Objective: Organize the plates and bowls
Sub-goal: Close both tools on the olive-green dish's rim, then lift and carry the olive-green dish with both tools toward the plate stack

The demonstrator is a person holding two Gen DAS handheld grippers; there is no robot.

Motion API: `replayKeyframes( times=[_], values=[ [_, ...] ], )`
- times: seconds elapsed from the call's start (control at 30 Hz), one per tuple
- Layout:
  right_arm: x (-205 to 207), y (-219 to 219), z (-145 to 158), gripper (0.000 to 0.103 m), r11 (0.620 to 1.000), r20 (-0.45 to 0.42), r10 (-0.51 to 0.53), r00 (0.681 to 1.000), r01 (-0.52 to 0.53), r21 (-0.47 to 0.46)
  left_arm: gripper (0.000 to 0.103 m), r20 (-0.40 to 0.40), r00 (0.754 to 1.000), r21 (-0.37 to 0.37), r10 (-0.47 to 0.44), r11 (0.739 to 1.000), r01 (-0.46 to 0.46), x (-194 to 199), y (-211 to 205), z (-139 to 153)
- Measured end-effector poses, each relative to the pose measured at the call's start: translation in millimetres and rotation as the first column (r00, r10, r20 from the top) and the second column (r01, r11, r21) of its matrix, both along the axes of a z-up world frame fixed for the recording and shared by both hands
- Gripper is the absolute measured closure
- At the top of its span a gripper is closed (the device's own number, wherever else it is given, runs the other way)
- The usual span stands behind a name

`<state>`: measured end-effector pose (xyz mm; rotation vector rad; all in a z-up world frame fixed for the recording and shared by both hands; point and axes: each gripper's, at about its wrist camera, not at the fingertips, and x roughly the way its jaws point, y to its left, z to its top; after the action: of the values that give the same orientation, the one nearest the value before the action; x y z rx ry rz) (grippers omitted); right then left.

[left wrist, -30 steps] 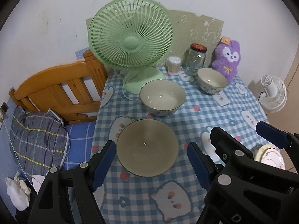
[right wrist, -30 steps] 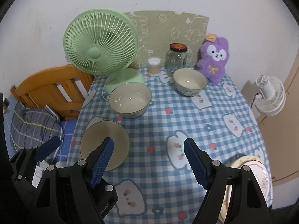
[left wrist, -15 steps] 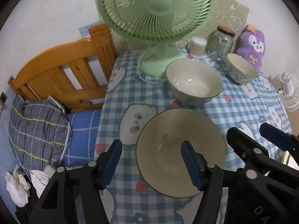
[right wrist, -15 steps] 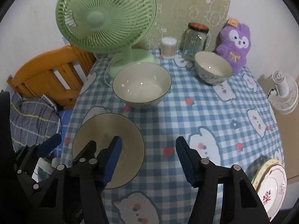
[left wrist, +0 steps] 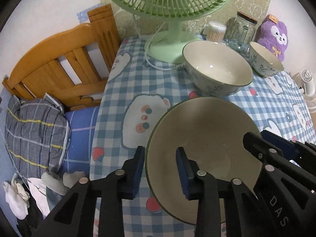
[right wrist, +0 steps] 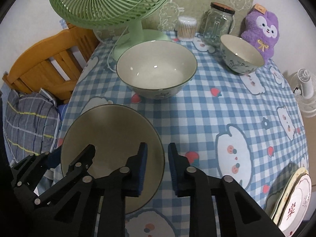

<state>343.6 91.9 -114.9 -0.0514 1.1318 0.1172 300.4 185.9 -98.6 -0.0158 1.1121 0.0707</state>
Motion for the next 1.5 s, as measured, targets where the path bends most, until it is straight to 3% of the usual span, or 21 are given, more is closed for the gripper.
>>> replayKeyframes(
  times=[0.23,0.77,1.5],
  values=[
    [3,2,-4,0.087,0.999,0.007,-0.015,1.000,0.016,-0.035,0.089,0.007,1.000,0.016,0.001,1.000,-0.001,3,0,-4],
    [-7,-11,-5,0.087,0.998,-0.022,-0.023,0.999,0.021,-0.063,0.089,-0.019,1.000,0.035,-0.022,0.999,0.023,-8,-14,-1],
    [-65,-79,46,0.087,0.998,0.039,-0.044,0.998,0.045,-0.045,0.090,0.037,0.999,0.035,-0.025,0.999,0.024,-60,-80,44]
  ],
)
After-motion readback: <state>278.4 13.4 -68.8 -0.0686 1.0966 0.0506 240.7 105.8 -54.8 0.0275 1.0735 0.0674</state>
